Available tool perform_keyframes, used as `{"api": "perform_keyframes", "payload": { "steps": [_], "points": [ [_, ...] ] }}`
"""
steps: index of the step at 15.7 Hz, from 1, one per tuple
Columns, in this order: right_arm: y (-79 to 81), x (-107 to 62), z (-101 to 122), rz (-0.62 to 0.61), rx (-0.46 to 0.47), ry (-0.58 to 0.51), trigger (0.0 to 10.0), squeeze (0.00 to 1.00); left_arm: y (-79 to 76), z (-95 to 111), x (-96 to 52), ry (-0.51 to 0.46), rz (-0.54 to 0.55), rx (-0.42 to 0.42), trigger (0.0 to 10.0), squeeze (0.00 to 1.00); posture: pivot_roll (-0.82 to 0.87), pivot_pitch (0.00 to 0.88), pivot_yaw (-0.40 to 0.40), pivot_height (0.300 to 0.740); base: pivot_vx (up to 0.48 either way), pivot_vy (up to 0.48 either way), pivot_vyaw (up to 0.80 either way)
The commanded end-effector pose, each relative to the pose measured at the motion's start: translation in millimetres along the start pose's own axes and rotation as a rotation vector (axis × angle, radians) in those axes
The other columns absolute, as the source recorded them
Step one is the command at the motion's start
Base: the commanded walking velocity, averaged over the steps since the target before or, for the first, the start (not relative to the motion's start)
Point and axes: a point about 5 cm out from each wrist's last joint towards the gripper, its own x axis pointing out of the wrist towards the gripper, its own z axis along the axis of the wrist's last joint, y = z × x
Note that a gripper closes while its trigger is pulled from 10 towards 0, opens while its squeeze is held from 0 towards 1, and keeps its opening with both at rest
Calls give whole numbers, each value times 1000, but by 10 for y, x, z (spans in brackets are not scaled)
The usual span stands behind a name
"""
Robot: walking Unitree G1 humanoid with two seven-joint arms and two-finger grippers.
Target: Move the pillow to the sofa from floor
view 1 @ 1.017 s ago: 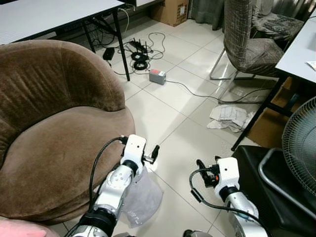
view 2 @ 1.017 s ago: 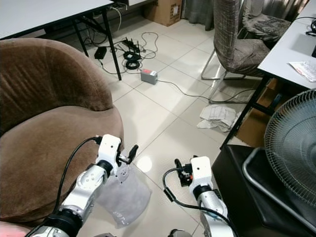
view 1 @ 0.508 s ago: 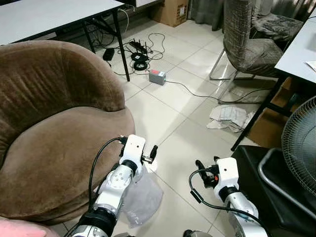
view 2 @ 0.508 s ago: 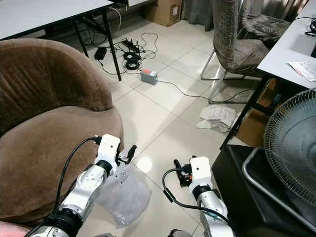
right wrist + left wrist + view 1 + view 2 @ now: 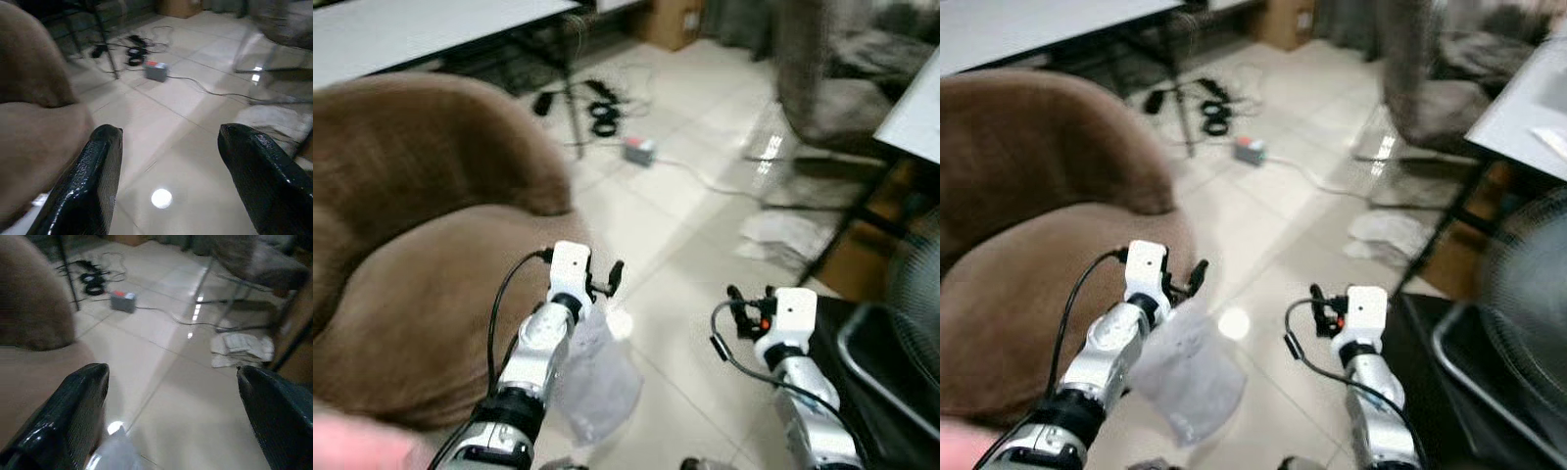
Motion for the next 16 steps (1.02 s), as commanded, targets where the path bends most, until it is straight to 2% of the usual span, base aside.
{"api": "perform_keyframes", "payload": {
  "steps": [1,12,16],
  "points": [
    [26,32,55,11,-1,-22,10000,0,12,-57,-24,18,4,-10,10000,0,5,18,42,740,0,0,706],
    [80,-18,-53,65,-10,26,10000,0,-28,-150,-66,53,-13,93,10000,0,17,11,35,740,0,0,661],
    [88,-51,-84,74,-18,38,10000,16,-67,-176,-73,65,-27,77,10000,0,12,19,38,740,0,0,630]
  ]
}}
